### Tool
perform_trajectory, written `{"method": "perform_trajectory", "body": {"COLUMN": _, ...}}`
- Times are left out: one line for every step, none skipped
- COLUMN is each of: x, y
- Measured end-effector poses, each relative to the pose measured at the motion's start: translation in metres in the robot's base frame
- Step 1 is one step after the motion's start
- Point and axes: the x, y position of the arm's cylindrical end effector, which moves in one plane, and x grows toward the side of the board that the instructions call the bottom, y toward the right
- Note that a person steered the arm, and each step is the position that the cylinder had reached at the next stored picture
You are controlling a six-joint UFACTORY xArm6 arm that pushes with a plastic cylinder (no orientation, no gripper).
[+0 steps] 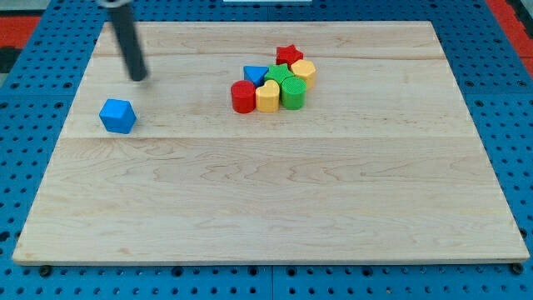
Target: Move the triangle into the green star
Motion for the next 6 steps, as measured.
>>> {"method": "perform_trajectory", "body": {"x": 0.016, "y": -0.059}}
{"method": "perform_trajectory", "body": {"x": 0.019, "y": -0.06}}
{"method": "perform_trajectory", "body": {"x": 0.032, "y": -0.06}}
{"method": "perform_trajectory", "body": {"x": 0.084, "y": -0.06}}
{"method": "perform_trajectory", "body": {"x": 0.126, "y": -0.056}}
{"method": "perform_trajectory", "body": {"x": 0.132, "y": -0.025}}
